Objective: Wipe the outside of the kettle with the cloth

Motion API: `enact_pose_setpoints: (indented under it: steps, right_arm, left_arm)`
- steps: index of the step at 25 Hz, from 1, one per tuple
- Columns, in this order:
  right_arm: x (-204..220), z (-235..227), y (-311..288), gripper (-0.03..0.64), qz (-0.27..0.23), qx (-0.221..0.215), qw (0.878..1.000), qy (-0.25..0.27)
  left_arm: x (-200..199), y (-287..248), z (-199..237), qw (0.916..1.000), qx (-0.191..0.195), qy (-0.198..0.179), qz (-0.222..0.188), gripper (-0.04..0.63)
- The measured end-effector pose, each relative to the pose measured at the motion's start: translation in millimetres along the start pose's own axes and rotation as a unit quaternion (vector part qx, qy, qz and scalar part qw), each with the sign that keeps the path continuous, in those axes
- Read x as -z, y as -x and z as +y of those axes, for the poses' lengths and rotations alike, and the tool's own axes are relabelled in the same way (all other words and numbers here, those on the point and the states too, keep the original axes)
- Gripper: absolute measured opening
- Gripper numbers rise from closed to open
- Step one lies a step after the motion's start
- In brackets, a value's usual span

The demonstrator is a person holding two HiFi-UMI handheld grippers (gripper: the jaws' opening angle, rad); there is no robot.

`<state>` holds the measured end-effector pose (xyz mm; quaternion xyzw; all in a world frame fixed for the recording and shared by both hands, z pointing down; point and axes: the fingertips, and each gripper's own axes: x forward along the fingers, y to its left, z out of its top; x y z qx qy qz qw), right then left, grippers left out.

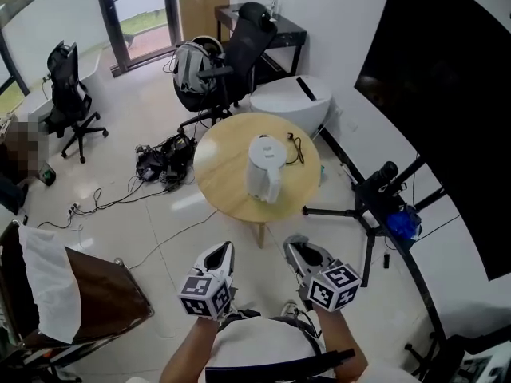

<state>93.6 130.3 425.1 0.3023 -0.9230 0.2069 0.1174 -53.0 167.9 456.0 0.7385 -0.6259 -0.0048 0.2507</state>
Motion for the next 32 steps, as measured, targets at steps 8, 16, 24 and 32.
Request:
enact_pose_setpoints:
  steps: [8, 16, 24, 32]
  right_arm:
    - [5, -26, 29, 0.031, 0.017, -0.015, 0.999, 0.033]
    - [6, -28, 45, 0.031, 0.016, -0.034, 0.999, 0.037]
    - [5, -30, 55, 0.031, 0.006, -0.032, 0.999, 0.031]
    - [4, -33, 52, 0.032, 0.003, -0.031, 0.999, 0.026]
  left_arm:
    - [7, -9, -50, 0.9995, -0.027, -0.016, -0.010, 0.008]
    - [7, -6, -79, 0.9992, -0.031, -0.016, -0.020, 0.008]
    - [6, -3, -91, 0.9994, -0.024, -0.016, -0.020, 0.008]
    - [9, -8, -94, 0.9998, -0.011, -0.008, -0.016, 0.008]
